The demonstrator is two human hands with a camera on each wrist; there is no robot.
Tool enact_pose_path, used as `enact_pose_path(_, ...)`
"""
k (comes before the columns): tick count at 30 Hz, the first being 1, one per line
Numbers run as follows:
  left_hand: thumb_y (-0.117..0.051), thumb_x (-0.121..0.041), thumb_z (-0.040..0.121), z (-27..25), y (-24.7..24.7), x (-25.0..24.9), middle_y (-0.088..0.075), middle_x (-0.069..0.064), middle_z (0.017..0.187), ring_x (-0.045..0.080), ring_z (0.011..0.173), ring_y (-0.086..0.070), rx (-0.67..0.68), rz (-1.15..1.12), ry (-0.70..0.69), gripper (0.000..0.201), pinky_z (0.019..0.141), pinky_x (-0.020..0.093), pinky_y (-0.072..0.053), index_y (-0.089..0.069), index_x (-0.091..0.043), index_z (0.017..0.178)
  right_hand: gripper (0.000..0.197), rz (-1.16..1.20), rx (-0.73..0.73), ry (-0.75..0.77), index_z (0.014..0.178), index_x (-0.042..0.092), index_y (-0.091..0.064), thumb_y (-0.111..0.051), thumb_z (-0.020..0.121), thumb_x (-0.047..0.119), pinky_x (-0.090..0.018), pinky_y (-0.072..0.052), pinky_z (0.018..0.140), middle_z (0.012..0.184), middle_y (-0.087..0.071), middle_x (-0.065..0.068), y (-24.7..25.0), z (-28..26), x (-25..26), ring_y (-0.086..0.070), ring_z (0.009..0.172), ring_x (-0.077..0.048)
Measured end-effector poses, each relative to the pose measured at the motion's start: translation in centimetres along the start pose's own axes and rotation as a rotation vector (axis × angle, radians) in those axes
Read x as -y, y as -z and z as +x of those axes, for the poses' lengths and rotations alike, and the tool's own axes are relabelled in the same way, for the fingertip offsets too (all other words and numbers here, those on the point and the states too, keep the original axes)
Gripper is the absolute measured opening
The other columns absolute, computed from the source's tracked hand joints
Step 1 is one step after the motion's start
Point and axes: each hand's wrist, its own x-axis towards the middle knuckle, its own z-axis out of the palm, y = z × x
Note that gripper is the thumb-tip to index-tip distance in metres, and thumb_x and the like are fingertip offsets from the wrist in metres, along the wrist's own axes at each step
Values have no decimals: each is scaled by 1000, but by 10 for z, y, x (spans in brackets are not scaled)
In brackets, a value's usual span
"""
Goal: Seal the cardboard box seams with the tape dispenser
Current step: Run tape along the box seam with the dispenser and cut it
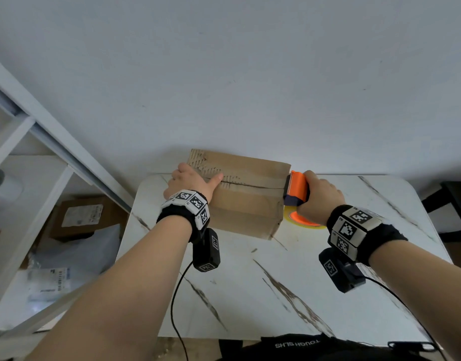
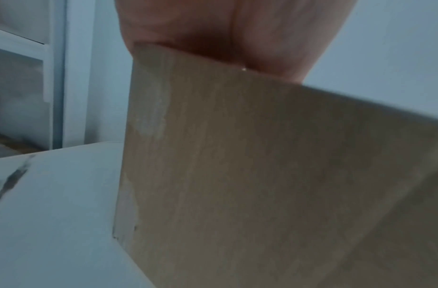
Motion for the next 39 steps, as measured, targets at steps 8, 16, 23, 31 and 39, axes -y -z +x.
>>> enact_pose_path(8, -24, -52, 95, 1, -13, 0, 6, 9, 158, 23, 146, 3, -9, 197, -310, 69, 117, 48, -4, 1, -17, 149, 31, -22, 18, -15, 92, 21, -34, -58, 74, 14, -34, -31, 77, 89, -47, -5, 2, 4, 3, -42, 82, -29)
enact_pose_path(16, -5, -58, 92, -39, -27, -13, 8, -4, 158, 12, 145, 8, 77, 343, -797, 66, 118, 44, 6, 3, -25, 148, 30, 35, 35, -1, 90, 21, -35, -60, 74, 14, -34, -34, 73, 86, -48, -4, 0, 8, -1, -45, 82, -30)
enact_pose_path(23, -24, -79, 77, -67, -43, -49, 16, 9, 157, 20, 145, 15, 162, 414, -824, 106, 119, 39, 7, 9, -8, 148, 35, 107, 45, 2, 88, 22, -41, -67, 66, 14, -36, -42, 70, 81, -50, 2, -5, 13, -8, -51, 83, -29)
enact_pose_path(31, -32, -66, 85, -69, -57, -62, 10, 10, 158, 23, 146, 10, 91, 349, -819, 88, 118, 43, 4, 7, -20, 148, 63, 80, 79, 59, 120, 26, -39, -69, 65, 21, -34, -43, 75, 97, -50, -1, 5, 8, -20, -49, 90, -26)
enact_pose_path(39, -40, -38, 91, -80, -58, -76, 13, 16, 156, 26, 145, 12, 73, 382, -735, 79, 119, 40, 5, 7, -9, 148, 54, 104, 136, 107, 115, 20, -45, -69, 67, 24, -31, -39, 70, 99, -57, -1, 18, 2, -26, -52, 86, -24)
